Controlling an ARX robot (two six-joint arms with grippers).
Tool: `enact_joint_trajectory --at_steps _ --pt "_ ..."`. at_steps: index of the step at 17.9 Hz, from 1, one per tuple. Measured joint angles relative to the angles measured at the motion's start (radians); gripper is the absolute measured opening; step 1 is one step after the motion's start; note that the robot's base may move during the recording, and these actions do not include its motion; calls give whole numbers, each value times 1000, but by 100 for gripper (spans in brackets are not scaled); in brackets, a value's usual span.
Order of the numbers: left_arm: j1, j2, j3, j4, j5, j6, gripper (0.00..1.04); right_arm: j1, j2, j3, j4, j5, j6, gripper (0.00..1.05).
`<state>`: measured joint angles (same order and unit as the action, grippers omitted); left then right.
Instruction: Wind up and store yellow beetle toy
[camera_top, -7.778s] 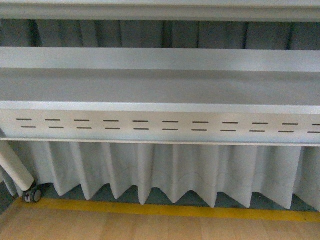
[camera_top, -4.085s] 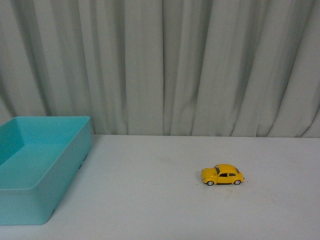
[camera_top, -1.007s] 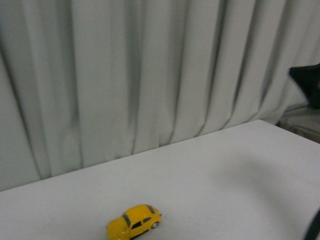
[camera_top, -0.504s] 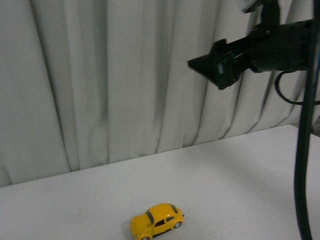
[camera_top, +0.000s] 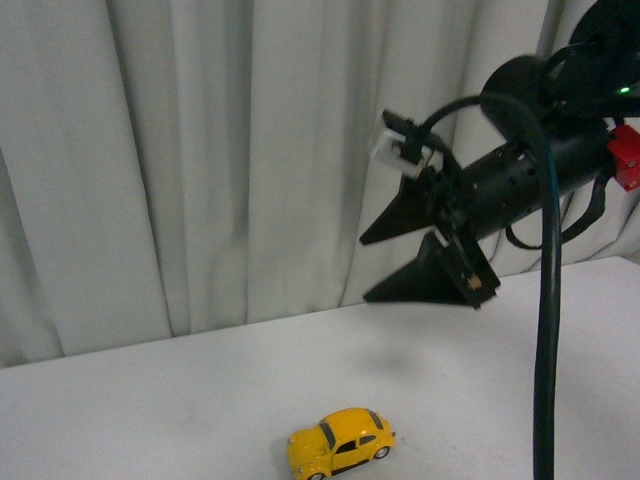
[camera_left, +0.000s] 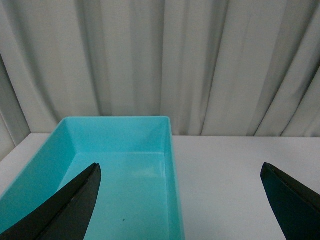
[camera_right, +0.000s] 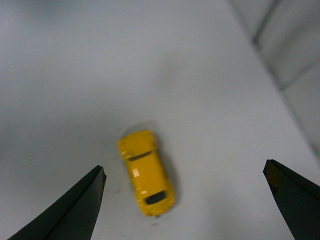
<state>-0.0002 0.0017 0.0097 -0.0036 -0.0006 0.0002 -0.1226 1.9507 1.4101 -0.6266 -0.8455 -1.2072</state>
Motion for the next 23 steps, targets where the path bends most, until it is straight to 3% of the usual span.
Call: enact_joint_trajectory --at_steps 2,4,15,23 --pt "0 0 0 0 0 0 98 47 79 21 -264 92 -271 98" --pt "0 0 0 0 0 0 98 78 102 -11 -266 150 -370 98" --pt "0 0 0 0 0 0 98 97 281 113 -184 247 -443 98" --pt "0 0 0 0 0 0 98 137 371 165 -109 274 -333 98"
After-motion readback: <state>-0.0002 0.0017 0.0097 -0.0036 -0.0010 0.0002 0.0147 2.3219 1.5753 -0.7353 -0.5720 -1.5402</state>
